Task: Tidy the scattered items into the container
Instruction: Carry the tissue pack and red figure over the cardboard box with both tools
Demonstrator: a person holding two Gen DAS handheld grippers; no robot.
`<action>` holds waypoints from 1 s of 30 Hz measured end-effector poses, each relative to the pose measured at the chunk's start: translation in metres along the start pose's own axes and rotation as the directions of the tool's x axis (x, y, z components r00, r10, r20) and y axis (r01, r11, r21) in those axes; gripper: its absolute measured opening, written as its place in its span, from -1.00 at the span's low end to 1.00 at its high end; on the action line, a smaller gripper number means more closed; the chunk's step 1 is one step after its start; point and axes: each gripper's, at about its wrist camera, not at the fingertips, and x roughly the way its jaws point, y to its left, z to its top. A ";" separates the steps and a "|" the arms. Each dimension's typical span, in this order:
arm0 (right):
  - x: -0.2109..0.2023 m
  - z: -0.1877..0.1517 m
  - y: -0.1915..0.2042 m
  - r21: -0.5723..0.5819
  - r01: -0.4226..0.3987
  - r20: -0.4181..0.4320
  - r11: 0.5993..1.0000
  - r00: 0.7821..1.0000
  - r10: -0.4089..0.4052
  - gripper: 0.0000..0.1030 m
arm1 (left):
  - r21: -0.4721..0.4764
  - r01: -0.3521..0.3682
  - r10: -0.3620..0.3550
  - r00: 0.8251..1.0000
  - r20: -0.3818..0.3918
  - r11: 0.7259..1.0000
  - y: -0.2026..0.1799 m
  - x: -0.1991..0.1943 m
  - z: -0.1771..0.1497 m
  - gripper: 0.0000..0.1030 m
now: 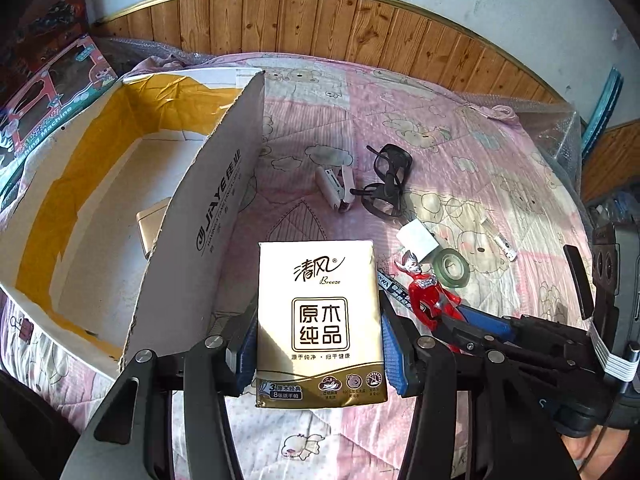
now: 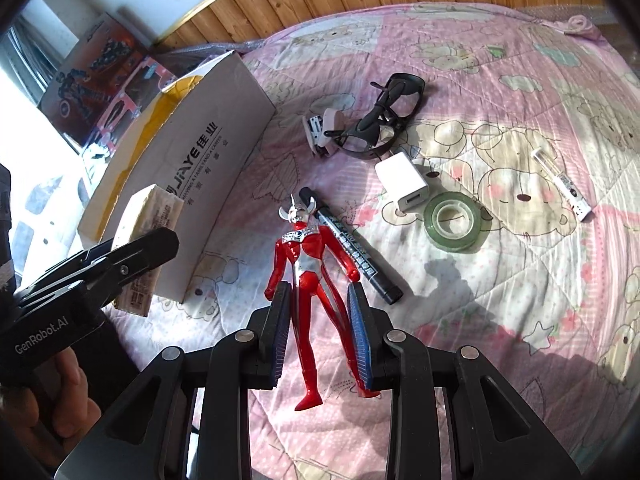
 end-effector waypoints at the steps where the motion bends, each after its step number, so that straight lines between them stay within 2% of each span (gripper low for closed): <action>1: -0.002 -0.002 0.002 -0.002 0.006 0.004 1.000 1.000 -0.006 -0.42 | -0.001 0.005 -0.005 1.000 0.003 1.000 0.001 -0.003 -0.002 0.01; 13: -0.028 -0.022 0.029 0.000 0.019 0.039 1.000 0.999 -0.019 -0.42 | -0.014 0.063 -0.062 0.997 0.039 0.998 0.014 -0.036 -0.017 0.01; 30: -0.040 -0.032 0.088 -0.080 0.013 0.048 0.997 0.999 -0.009 -0.42 | -0.072 0.103 -0.098 0.992 0.080 0.992 0.054 -0.063 -0.032 0.01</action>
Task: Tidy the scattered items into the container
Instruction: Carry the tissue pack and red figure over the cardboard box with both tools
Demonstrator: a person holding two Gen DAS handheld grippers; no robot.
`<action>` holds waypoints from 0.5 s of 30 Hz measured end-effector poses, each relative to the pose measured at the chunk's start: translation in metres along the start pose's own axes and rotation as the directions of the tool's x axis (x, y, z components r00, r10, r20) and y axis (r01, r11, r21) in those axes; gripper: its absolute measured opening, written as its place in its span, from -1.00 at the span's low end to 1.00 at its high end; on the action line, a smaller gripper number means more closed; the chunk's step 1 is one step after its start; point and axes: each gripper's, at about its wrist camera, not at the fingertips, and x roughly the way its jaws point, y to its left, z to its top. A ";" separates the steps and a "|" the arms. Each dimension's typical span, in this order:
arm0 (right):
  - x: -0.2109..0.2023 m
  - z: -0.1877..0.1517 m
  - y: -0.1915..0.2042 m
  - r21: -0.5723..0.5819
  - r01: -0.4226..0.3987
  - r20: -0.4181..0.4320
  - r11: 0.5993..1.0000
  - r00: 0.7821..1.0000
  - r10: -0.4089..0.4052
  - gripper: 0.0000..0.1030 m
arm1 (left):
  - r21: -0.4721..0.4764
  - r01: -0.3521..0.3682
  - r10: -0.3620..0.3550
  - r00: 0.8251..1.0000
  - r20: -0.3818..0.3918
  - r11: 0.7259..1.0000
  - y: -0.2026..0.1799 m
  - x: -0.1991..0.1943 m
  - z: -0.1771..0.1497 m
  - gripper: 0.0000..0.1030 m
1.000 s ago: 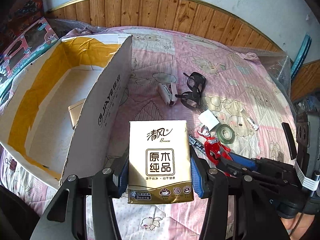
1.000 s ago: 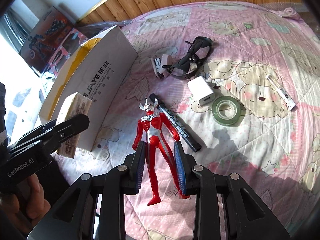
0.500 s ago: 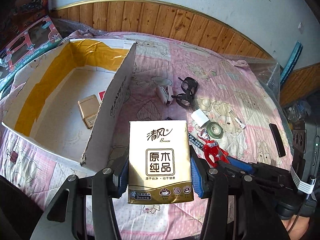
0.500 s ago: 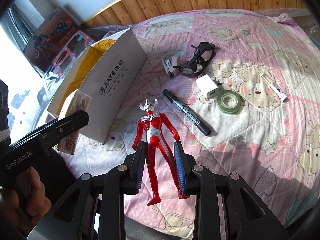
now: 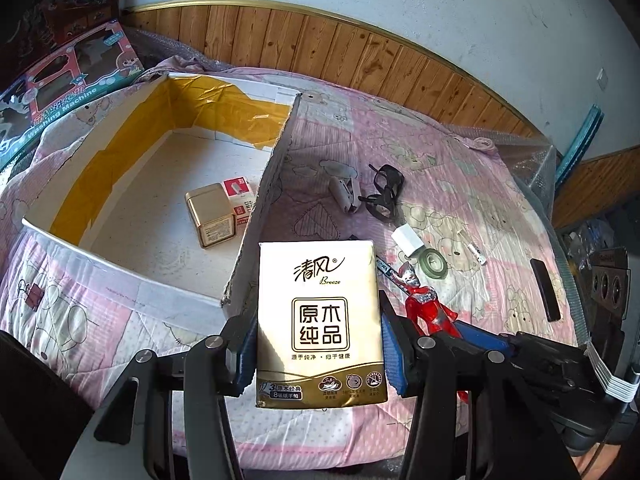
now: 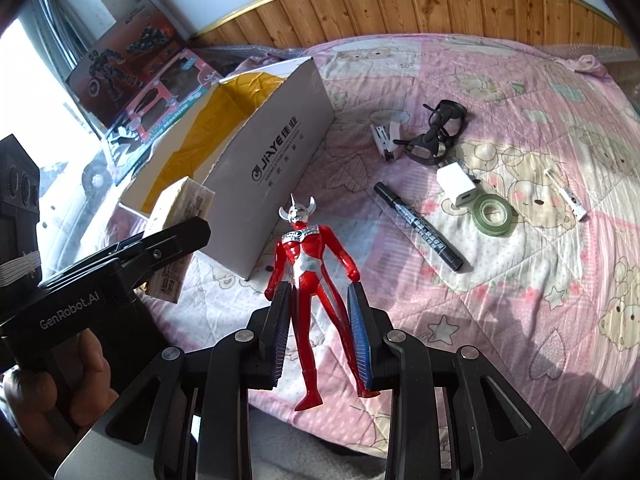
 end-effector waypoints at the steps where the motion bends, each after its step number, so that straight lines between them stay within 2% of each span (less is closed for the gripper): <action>1: -0.001 0.000 0.003 -0.005 -0.001 0.001 1.000 1.000 0.001 -0.42 | -0.005 0.003 -0.003 1.000 0.003 1.000 0.002 -0.002 0.000 0.01; 15: -0.005 0.011 0.045 -0.074 -0.011 0.006 0.997 1.000 0.011 -0.42 | -0.065 0.022 -0.019 0.999 0.046 0.998 0.037 -0.026 0.005 0.01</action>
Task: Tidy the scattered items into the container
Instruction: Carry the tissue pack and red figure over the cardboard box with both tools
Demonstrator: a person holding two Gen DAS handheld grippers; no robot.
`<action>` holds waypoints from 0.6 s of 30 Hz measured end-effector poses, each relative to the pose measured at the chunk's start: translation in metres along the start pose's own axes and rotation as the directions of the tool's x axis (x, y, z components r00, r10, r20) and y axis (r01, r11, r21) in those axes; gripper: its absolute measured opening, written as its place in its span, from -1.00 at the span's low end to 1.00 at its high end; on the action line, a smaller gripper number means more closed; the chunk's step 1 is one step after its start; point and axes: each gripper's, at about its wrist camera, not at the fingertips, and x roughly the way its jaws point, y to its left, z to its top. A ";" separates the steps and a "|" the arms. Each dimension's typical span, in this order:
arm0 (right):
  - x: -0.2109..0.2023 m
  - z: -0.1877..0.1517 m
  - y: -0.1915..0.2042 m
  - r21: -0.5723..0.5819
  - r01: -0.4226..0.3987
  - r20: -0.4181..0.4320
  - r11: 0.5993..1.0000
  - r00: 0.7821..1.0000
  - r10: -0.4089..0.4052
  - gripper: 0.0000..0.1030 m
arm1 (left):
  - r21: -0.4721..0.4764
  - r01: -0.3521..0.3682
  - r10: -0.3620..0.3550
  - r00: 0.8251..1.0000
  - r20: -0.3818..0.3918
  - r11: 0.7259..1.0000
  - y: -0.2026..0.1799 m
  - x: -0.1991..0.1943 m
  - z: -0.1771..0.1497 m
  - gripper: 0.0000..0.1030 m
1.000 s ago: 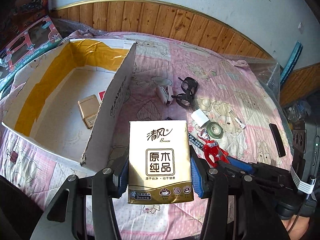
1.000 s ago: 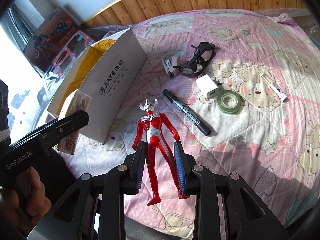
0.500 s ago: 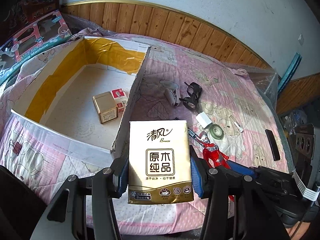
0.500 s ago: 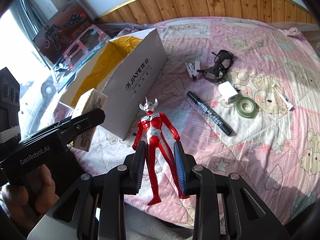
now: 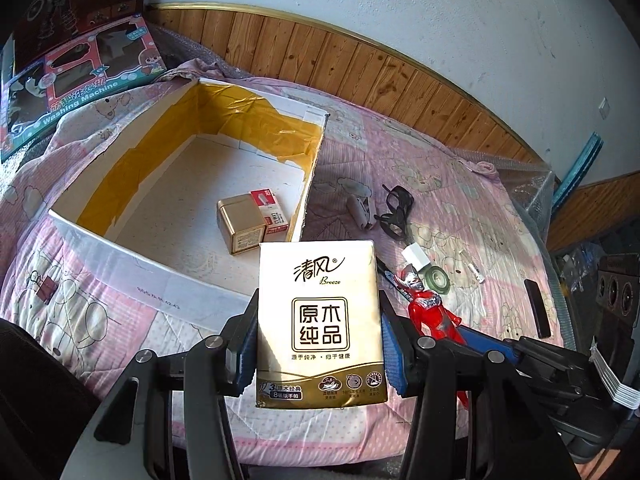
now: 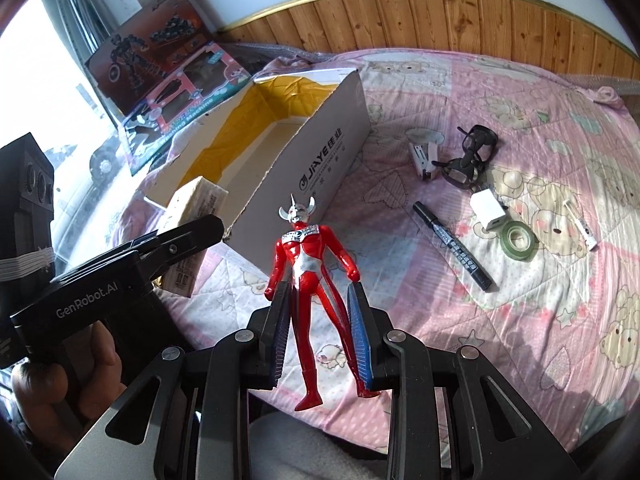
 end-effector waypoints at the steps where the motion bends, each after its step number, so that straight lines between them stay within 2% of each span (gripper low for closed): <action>1: 0.000 0.001 0.003 -0.005 -0.001 0.001 1.000 1.000 0.001 -0.42 | -0.004 0.000 0.000 1.000 0.003 1.000 0.003 -0.001 0.001 0.01; 18: 0.008 0.027 0.049 -0.085 -0.034 -0.002 0.996 0.999 0.034 -0.42 | -0.092 -0.007 0.012 0.999 0.053 0.996 0.052 -0.022 0.019 0.01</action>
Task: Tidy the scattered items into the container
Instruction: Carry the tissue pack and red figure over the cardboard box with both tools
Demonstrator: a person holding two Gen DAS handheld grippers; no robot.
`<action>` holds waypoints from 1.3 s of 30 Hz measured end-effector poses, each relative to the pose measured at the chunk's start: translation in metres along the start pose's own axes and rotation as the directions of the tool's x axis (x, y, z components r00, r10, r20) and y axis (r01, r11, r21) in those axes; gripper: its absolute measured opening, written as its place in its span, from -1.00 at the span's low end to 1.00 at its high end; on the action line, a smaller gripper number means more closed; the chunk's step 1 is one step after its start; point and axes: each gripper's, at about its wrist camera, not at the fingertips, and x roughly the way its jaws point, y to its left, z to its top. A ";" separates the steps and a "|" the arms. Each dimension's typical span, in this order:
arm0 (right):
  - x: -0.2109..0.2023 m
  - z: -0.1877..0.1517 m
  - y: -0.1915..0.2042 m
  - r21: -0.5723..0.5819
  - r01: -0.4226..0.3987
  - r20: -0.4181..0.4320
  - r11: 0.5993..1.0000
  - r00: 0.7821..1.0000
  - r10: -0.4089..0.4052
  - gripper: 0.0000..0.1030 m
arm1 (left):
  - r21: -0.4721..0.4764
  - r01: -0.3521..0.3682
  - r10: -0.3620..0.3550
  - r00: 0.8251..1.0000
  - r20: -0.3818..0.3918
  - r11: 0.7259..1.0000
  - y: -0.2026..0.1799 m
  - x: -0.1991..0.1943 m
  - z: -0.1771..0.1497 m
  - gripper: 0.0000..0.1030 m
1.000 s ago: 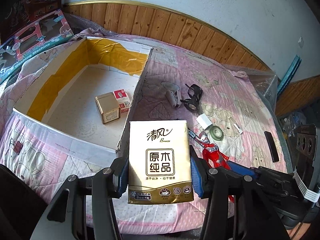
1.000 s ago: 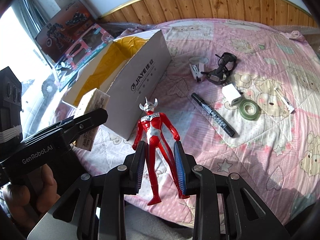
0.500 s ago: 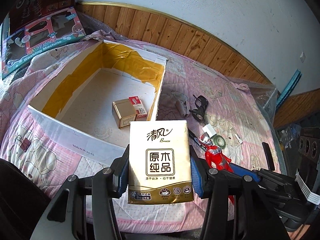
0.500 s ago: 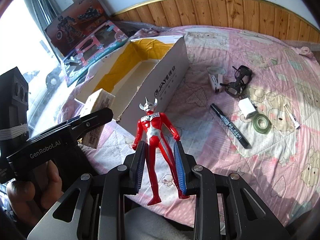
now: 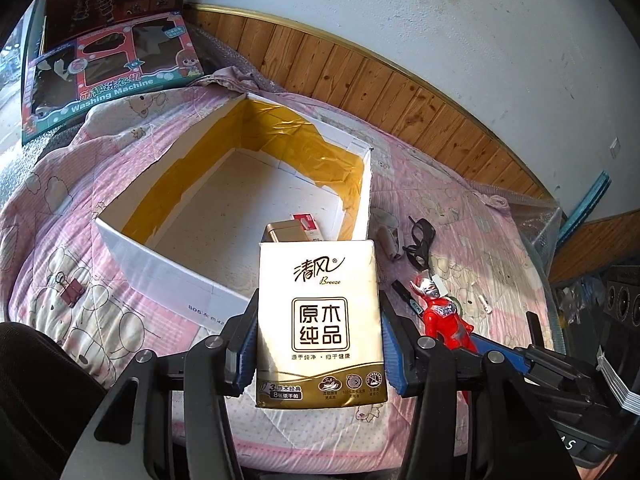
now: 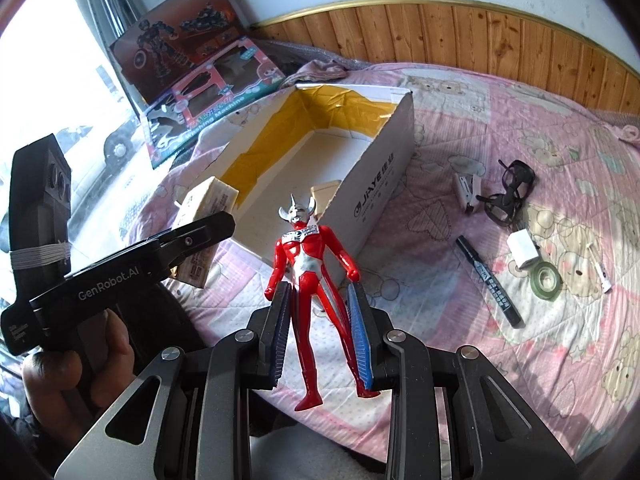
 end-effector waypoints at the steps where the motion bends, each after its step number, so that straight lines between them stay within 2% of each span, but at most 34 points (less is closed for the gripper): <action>1: 0.001 0.001 0.002 -0.005 -0.002 0.001 1.000 1.000 0.002 -0.42 | -0.003 -0.001 0.001 1.000 0.003 1.000 0.002 0.000 0.002 0.01; 21: 0.020 0.052 0.040 -0.110 -0.022 0.021 0.994 0.999 0.025 -0.42 | -0.039 -0.035 0.037 0.998 0.051 0.999 0.034 -0.003 0.040 0.01; 39: 0.058 0.108 0.035 -0.123 0.006 0.023 0.992 1.000 -0.003 -0.42 | -0.047 -0.055 0.057 0.997 0.059 0.997 0.051 0.023 0.083 0.01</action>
